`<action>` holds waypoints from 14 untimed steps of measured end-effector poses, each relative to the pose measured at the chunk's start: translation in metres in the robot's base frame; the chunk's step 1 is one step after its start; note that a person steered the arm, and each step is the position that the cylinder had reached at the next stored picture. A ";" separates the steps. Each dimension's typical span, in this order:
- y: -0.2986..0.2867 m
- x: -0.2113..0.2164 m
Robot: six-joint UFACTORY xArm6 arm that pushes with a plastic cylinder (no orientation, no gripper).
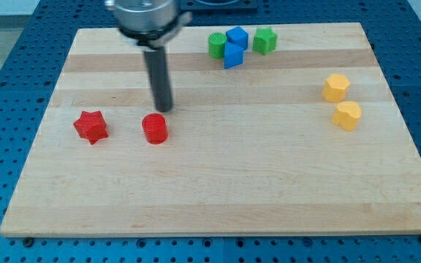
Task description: Move the red star into the red circle
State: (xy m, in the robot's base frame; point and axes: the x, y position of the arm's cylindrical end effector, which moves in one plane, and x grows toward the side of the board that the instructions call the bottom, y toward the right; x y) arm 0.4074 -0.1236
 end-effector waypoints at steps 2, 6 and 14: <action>-0.118 -0.013; -0.107 0.043; -0.046 0.056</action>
State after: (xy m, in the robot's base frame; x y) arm 0.4631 -0.1692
